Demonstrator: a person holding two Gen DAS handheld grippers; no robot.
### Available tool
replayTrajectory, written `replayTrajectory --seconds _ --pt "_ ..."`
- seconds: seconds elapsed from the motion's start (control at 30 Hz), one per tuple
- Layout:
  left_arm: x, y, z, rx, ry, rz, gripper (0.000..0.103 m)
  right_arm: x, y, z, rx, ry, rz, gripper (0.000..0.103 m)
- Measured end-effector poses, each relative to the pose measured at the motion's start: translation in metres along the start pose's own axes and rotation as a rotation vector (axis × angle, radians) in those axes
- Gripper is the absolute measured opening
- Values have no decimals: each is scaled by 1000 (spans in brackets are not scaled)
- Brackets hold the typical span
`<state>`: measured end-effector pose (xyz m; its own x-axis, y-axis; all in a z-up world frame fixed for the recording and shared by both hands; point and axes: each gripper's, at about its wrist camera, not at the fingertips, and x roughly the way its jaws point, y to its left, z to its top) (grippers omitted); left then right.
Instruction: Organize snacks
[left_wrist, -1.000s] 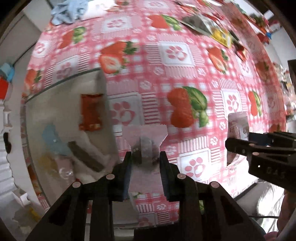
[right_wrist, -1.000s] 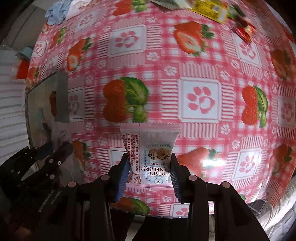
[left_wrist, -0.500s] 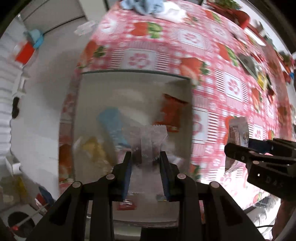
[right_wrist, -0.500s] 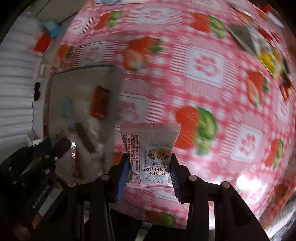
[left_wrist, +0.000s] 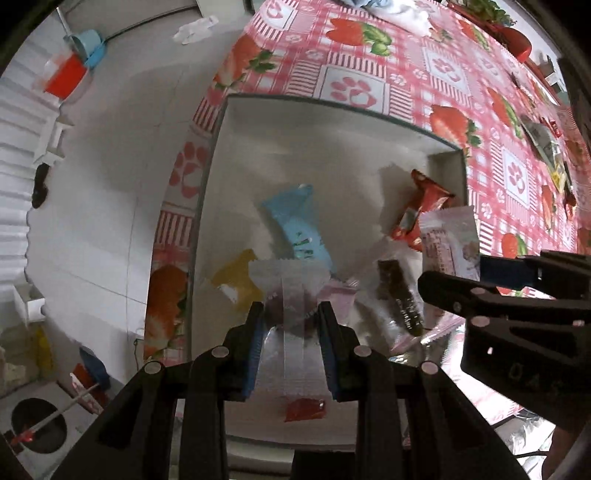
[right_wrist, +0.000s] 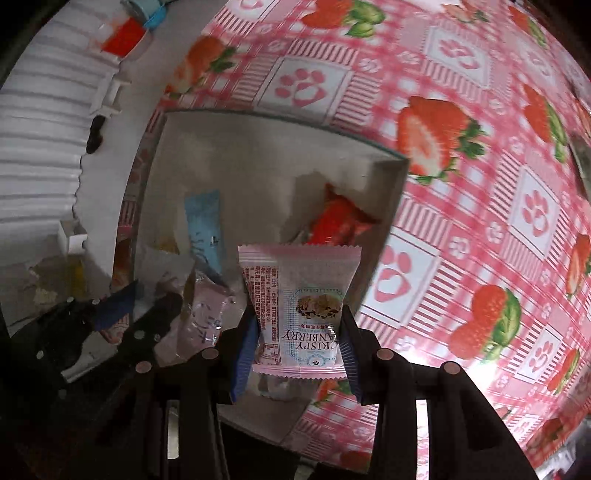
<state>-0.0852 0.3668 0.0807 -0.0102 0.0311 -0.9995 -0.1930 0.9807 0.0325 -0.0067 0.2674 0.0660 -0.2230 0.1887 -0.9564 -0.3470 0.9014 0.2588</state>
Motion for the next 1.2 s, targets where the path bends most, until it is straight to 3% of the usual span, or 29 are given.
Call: replayTrajectory --seconds 0.07,0.13,0.3,0.37,0.4,0.5,0.87,0.9,0.93,1.2 --pt "2 3 -2 -7 8 2 46 6 6 1 -7 18 4 44" --pt "2 6 -4 -22 2 3 78 10 9 3 -12 30 5 44" --pt "-3 7 -6 -30 -12 -18 81 12 16 7 -5 31 -2 44" --pt "-2 6 -7 -26 -2 -23 83 9 18 7 -4 29 -10 63" --pt "0 6 -8 -26 17 -19 87 7 18 6 -3 21 -12 84" --pt "1 6 -9 -33 37 -22 101 0 15 3 -3 6 -14 87" --pt "-20 -12 -21 14 -28 37 103 -8 6 -4 14 9 -26 87" --pt "-20 -12 -22 9 -28 38 103 -9 5 -5 17 9 -26 89" --pt "-22 -14 -21 8 -28 43 103 -9 4 -5 20 11 -30 103" --pt "-27 -15 -28 7 -27 83 103 -17 -3 -11 30 -5 -14 103"
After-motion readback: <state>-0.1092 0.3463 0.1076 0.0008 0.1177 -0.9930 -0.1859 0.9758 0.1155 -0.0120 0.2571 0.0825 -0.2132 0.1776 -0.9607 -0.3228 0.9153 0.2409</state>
